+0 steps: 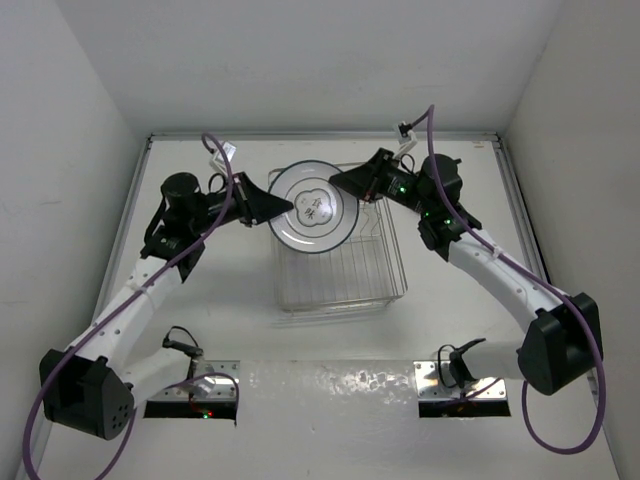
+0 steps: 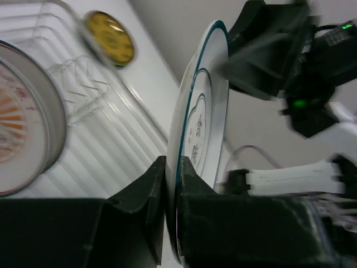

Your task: Unload the plates from the dish rack

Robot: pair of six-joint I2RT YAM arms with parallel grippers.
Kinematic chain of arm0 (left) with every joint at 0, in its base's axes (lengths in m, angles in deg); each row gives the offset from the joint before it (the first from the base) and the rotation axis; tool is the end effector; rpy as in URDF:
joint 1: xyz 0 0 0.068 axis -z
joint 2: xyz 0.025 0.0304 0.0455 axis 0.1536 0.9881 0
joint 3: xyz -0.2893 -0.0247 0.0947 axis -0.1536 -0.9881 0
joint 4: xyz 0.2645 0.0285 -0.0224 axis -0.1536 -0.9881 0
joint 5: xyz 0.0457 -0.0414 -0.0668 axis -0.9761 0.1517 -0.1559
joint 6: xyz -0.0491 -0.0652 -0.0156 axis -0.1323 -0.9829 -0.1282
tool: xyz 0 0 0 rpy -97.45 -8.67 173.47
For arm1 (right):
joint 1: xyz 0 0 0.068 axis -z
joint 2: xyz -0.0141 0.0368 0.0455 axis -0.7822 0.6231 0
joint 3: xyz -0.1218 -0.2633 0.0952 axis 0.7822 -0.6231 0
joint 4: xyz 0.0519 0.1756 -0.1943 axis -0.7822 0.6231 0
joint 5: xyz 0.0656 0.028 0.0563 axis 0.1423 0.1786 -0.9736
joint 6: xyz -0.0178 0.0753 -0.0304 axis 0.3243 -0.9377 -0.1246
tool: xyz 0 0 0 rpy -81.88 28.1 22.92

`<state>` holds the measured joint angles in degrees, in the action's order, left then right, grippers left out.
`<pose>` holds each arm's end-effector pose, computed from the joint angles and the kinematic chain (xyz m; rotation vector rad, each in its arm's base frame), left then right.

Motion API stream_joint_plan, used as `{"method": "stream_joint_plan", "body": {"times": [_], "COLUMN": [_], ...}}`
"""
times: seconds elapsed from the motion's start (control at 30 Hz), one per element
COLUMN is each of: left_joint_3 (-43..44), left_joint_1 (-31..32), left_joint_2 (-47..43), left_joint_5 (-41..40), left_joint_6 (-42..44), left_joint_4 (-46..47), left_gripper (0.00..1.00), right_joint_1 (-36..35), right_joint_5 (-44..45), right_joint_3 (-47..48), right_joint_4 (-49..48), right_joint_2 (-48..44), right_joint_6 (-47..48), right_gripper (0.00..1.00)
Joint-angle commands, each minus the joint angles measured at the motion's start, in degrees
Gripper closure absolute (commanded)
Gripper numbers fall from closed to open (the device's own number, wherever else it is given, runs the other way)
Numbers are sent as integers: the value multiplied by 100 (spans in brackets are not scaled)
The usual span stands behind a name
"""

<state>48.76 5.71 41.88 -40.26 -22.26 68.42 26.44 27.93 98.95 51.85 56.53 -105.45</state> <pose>0.2376 -0.1122 0.3681 0.2075 1.8135 -1.3070 0.2909 0.1747 0.3811 -0.0147 1.7114 1.4586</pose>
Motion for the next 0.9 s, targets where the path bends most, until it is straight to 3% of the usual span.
{"method": "stream_joint_plan", "body": {"times": [0.0, 0.03, 0.07, 0.1, 0.23, 0.4, 0.63, 0.77, 0.87], "left_joint_3": [305, 454, 516, 587, 518, 17, -222, -151, -107], "left_joint_1": [5, -13, -109, -206, -1031, -1945, -2193, -2254, -2272], "left_joint_2": [-235, -313, -340, -358, -358, 1, 1477, 2268, 2594], "left_joint_5": [-1233, -1675, -2523, -2845, -3972, -4624, -5063, -4817, -4826], "left_joint_6": [490, 429, 367, 280, -317, -898, -1171, -1198, -1224], "left_joint_4": [-457, -720, -1315, -1573, -2225, -1850, -1023, -442, -354], "left_gripper": [100, 100, 100, 100, 100, 100, 100, 94, 78], "right_joint_1": [-12, -12, -12, -21, -21, -38, -126, 14, 276], "right_joint_5": [348, 577, 884, 1696, 3108, 3303, 4216, 4630, 4746], "right_joint_3": [181, 234, 322, 505, 639, 1086, 1658, 2359, 3301], "right_joint_4": [542, 912, 1342, 2277, 3612, 4552, 5345, 5599, 6066], "right_joint_2": [-163, -181, -207, -260, -366, -50, 390, 1091, 2041], "right_joint_6": [259, 462, 664, 1032, 1439, 1931, 2687, 3539, 3769], "right_gripper": [42, 19, 7, 1, 1, 1, 1, 4, 15]}}
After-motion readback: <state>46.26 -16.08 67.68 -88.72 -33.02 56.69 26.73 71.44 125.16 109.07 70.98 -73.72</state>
